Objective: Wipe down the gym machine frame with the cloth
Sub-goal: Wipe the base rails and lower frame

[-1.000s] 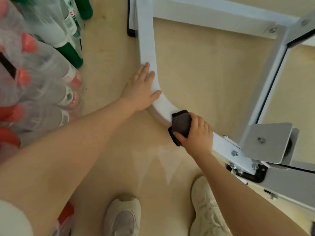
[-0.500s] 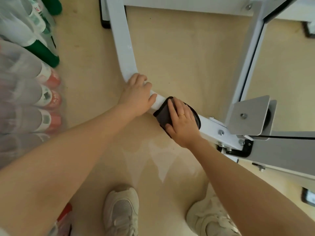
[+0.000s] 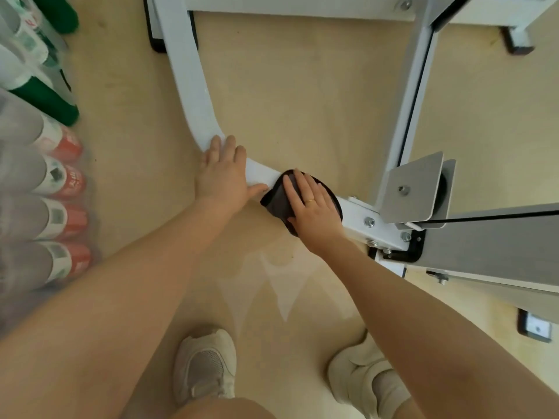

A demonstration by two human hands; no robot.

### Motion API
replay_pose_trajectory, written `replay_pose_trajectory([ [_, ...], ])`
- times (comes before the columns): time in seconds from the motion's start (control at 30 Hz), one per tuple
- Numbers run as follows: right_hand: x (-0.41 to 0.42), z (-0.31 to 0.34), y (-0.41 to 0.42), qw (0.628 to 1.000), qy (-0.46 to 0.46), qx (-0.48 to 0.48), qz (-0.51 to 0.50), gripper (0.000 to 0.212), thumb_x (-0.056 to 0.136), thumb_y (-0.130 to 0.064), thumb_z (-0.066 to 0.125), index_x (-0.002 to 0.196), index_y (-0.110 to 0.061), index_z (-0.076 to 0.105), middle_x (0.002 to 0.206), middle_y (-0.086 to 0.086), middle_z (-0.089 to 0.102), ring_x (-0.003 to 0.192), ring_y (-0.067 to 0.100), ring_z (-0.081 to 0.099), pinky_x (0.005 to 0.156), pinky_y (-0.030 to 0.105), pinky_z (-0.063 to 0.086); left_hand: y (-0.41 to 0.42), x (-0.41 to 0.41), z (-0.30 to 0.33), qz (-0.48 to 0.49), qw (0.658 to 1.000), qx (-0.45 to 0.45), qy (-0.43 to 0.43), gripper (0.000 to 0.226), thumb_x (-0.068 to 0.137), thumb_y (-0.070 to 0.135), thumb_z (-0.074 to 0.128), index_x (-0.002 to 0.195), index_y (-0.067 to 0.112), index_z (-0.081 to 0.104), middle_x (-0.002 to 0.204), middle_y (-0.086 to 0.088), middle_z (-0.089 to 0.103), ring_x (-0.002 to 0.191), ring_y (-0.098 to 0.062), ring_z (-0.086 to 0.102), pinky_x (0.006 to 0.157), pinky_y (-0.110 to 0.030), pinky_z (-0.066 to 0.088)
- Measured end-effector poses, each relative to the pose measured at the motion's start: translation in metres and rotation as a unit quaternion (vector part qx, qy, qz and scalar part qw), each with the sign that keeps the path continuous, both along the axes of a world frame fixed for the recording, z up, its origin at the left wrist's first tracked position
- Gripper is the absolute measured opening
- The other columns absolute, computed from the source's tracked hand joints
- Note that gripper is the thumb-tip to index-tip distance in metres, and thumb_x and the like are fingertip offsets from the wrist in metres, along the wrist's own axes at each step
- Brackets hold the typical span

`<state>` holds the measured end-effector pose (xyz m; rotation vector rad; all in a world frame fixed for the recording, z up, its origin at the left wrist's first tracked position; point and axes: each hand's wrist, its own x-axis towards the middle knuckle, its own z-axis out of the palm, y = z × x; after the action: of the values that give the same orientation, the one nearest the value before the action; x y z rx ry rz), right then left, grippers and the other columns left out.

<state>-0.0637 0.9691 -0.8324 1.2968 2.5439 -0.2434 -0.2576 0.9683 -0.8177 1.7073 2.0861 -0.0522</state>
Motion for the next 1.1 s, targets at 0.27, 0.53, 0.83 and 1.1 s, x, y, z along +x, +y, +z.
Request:
replay_pose_trajectory([
  [0.27,0.091,0.014,-0.019,0.994,-0.089,0.017,-0.055,0.076,0.094,-0.013,0.033,0.132,-0.019,-0.033,0.149,0.003,-0.027,0.143,0.024,-0.013,0.110,0.031,-0.016,-0.011,0.037,-0.004,-0.116,0.992,0.046,-0.014,0.074,0.089,0.047,0.048,0.144,0.007,0.020,0.155,-0.009,0.006,0.142,-0.026,0.000,0.113,-0.040,-0.002],
  [0.53,0.050,-0.006,-0.021,0.997,-0.016,0.037,-0.066,0.080,0.094,-0.007,0.038,0.134,-0.020,-0.031,0.154,0.004,-0.020,0.143,0.021,-0.014,0.108,0.028,-0.021,0.001,0.059,-0.004,-0.189,0.980,0.063,-0.004,0.060,0.088,0.032,0.054,0.139,0.012,0.031,0.140,-0.008,0.038,0.132,-0.024,0.029,0.108,-0.034,0.013],
  [0.83,0.132,0.002,-0.053,0.985,-0.049,0.038,-0.159,0.076,0.092,0.000,0.044,0.141,-0.018,-0.012,0.148,0.001,-0.018,0.144,0.026,0.002,0.113,0.031,-0.006,-0.001,0.066,-0.007,-0.187,0.980,0.068,0.017,0.058,0.090,0.033,0.052,0.143,0.026,0.029,0.139,-0.010,0.035,0.129,-0.026,0.027,0.101,-0.036,0.013],
  [1.1,0.087,-0.001,-0.042,0.973,-0.022,0.042,-0.225,0.075,0.094,-0.009,0.045,0.148,-0.017,-0.008,0.157,0.004,-0.006,0.144,0.027,-0.001,0.115,0.035,-0.004,0.001,0.067,-0.004,-0.184,0.981,0.055,0.024,0.057,0.091,0.033,0.051,0.143,0.026,0.029,0.137,-0.009,0.035,0.128,-0.026,0.028,0.100,-0.038,0.016],
])
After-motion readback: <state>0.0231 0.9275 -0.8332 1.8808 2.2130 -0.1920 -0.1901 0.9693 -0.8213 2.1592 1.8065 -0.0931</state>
